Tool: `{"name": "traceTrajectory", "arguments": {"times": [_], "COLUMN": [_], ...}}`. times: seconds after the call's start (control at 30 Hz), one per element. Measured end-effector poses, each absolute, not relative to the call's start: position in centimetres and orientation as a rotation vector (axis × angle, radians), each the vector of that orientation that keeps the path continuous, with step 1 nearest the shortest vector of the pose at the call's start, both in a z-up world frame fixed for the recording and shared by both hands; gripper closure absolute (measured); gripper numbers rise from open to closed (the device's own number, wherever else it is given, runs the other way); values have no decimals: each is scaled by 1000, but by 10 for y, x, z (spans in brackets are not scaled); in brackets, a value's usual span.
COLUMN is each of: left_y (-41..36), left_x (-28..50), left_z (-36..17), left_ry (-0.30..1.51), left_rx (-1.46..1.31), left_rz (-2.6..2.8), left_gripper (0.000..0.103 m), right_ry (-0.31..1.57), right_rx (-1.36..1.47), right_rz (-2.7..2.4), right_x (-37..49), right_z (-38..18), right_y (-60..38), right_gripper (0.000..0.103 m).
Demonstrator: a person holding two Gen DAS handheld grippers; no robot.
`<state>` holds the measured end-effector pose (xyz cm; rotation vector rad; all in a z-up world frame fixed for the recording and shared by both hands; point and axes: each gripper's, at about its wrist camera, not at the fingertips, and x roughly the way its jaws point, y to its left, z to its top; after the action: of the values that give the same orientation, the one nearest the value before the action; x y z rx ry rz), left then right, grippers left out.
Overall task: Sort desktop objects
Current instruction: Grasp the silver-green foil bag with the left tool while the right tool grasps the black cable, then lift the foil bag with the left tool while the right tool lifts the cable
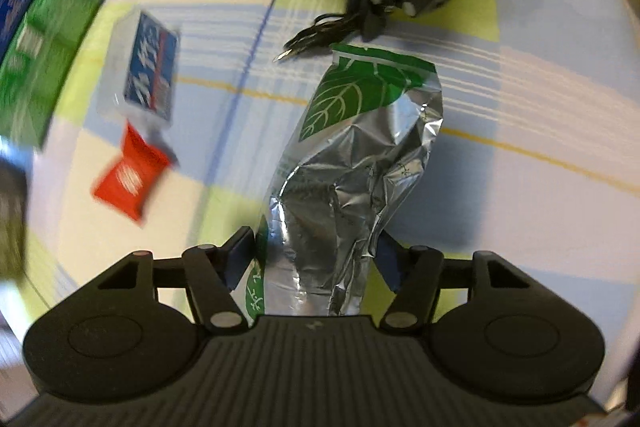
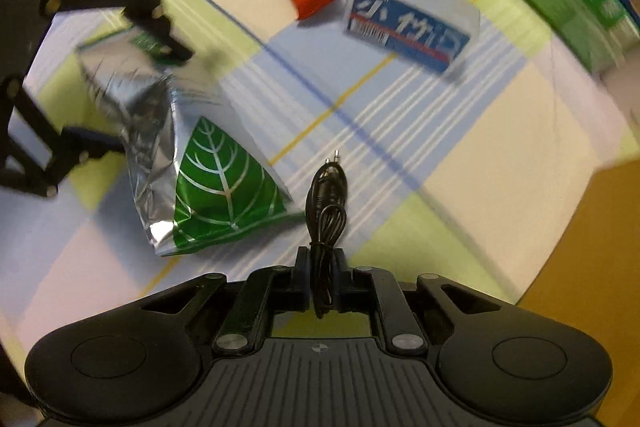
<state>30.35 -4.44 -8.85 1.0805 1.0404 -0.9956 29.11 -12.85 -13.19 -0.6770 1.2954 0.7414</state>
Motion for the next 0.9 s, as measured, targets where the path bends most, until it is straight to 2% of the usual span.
{"name": "traceTrajectory", "arguments": {"times": [0.4, 0.5, 0.57, 0.67, 0.7, 0.8, 0.9], "left_y": [-29, -24, -21, -22, -23, -23, -29], "left_x": [235, 227, 222, 210, 206, 194, 194], "left_z": [-72, -69, -68, -66, -64, -62, -66], "left_ry": [1373, 1410, 1422, 1363, 1336, 1251, 1221], "left_rx": [596, 446, 352, 356, 365, 367, 354], "left_rz": [-761, -727, -697, -665, -654, -634, -631], "left_gripper": [45, 54, 53, 54, 51, 29, 23], "right_ry": [1312, 1291, 1273, 1225, 1196, 1135, 1082], "right_rx": [-236, -127, -88, -51, -48, -35, -53], "right_rz": [630, 574, 542, 510, 499, 488, 479], "right_x": [179, 151, 130, 109, 105, 95, 90], "right_z": [-121, -116, -117, -117, -117, -118, -125], "right_y": [-187, -207, -218, -230, -232, -233, -227], "right_gripper": [96, 96, 96, 96, 96, 94, 76]}}
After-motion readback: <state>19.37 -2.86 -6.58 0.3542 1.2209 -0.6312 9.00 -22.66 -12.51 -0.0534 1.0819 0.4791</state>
